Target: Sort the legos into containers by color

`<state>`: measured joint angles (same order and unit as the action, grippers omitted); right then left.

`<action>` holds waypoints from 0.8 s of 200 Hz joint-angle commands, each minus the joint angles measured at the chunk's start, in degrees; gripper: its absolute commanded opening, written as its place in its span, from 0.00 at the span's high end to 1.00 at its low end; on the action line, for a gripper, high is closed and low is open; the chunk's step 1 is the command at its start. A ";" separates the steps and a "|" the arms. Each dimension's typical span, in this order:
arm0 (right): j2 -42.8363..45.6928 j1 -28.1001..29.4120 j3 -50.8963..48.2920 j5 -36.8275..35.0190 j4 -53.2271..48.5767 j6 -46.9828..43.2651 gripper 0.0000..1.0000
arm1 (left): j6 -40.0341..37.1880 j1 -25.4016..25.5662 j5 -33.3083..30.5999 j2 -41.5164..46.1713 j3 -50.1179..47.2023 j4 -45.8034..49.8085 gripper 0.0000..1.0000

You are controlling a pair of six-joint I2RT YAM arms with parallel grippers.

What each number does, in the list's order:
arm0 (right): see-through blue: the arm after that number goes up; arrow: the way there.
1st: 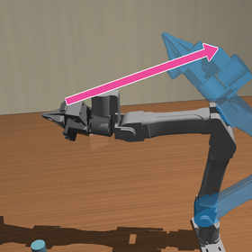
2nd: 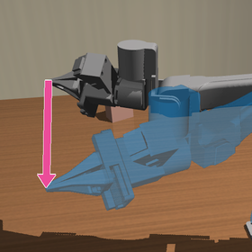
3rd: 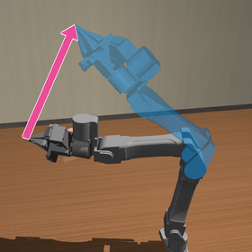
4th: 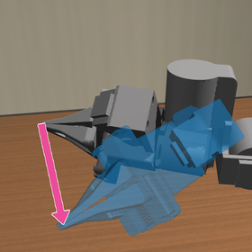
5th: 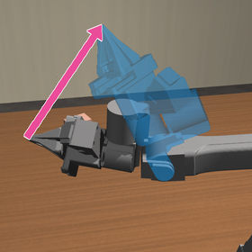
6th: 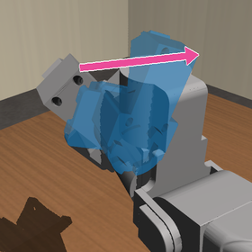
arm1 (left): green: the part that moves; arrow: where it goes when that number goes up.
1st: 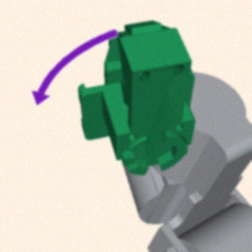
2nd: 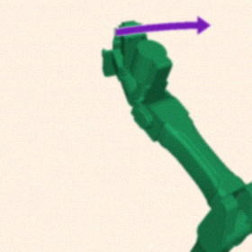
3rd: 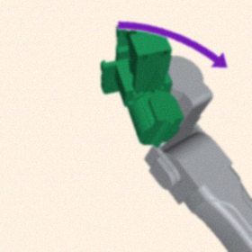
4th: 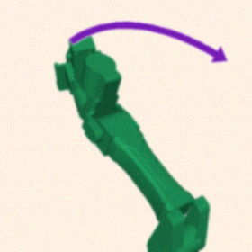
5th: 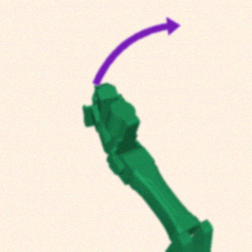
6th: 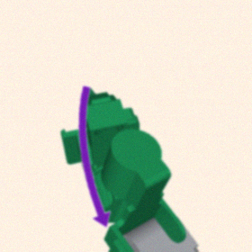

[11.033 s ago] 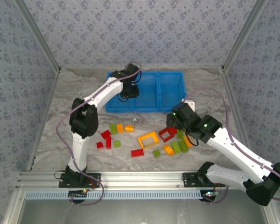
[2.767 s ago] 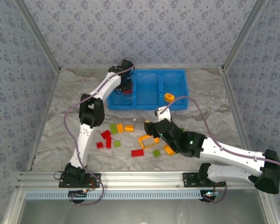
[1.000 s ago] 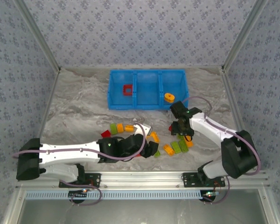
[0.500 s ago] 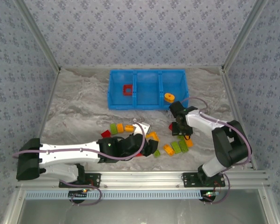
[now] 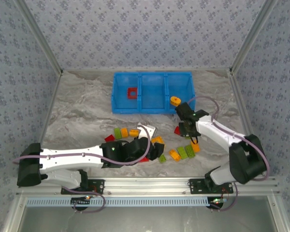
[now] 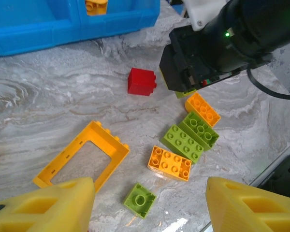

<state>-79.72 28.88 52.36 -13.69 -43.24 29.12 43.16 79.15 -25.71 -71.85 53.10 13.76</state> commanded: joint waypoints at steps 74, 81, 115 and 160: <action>-21.22 9.94 31.59 0.50 5.94 -0.74 0.67 | 6.04 -5.25 -14.37 14.22 3.74 21.20 0.37; -24.17 9.40 34.12 1.07 6.12 -0.77 0.68 | 6.74 -5.39 -14.83 15.64 3.19 22.52 0.37; -36.34 6.88 44.92 3.45 4.89 -0.22 0.67 | 12.16 -6.51 -16.48 22.11 0.54 30.75 0.36; -44.78 5.76 53.46 5.17 1.64 -0.23 0.58 | 19.87 -8.97 -17.08 27.80 -3.06 40.11 0.38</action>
<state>-121.86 34.70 101.32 -9.87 -37.69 29.06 56.93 71.94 -41.06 -45.91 51.44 45.30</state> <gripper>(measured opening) 0.392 0.622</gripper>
